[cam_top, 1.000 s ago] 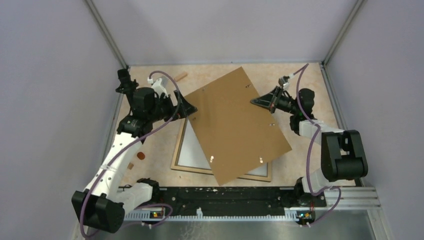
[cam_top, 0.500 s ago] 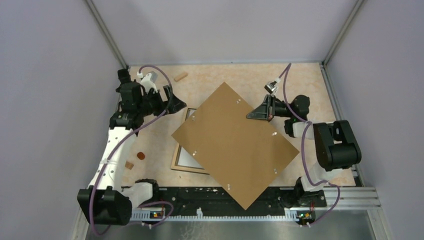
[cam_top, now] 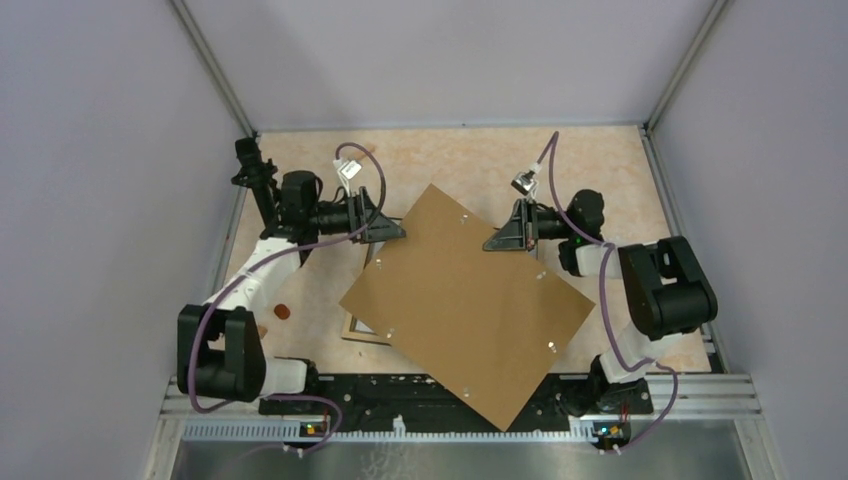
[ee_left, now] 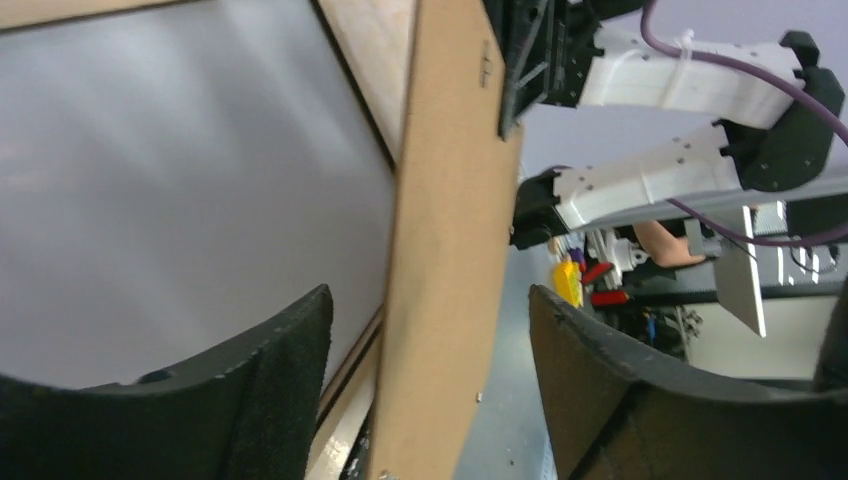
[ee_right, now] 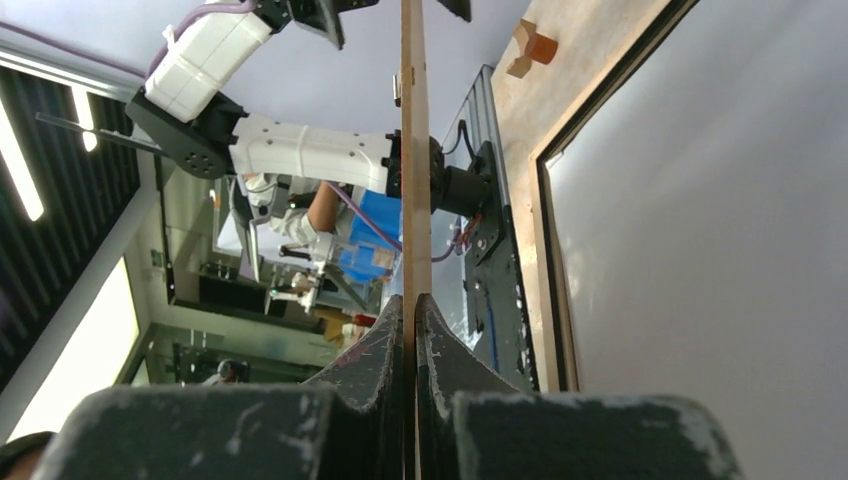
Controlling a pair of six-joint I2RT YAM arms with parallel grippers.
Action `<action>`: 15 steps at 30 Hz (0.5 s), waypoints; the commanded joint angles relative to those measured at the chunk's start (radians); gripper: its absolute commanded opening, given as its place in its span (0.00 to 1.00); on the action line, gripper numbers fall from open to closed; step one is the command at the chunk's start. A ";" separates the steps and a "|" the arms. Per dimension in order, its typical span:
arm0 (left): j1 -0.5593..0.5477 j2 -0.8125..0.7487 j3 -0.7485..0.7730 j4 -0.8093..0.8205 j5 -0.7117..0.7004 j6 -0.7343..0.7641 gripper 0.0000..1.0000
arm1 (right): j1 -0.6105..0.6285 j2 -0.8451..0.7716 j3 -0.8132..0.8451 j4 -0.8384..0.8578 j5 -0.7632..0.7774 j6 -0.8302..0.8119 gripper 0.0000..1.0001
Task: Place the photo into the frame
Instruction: Turn over the photo frame item at the corner of the board.
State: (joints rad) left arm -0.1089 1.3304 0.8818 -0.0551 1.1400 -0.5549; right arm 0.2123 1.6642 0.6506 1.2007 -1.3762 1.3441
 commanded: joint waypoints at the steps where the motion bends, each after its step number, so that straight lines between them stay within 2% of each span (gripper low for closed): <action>1: -0.041 0.020 -0.015 0.154 0.132 -0.068 0.72 | 0.008 -0.054 0.064 -0.189 0.006 -0.161 0.00; 3: -0.050 0.051 -0.003 0.100 0.137 -0.043 0.64 | 0.007 -0.074 0.084 -0.317 0.014 -0.254 0.00; 4: -0.051 0.062 -0.007 0.098 0.139 -0.047 0.57 | 0.007 -0.084 0.099 -0.406 0.019 -0.317 0.00; 6: -0.052 0.072 -0.017 0.106 0.132 -0.057 0.52 | 0.009 -0.103 0.133 -0.611 0.028 -0.449 0.00; 8: -0.054 0.081 -0.022 0.113 0.133 -0.061 0.46 | 0.009 -0.110 0.164 -0.741 0.033 -0.546 0.00; 15: -0.054 0.096 -0.027 0.181 0.169 -0.112 0.16 | 0.009 -0.085 0.197 -0.759 0.040 -0.554 0.00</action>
State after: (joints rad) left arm -0.1539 1.4204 0.8551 0.0357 1.2270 -0.6296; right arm 0.2138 1.5978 0.7933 0.5121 -1.3838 0.8299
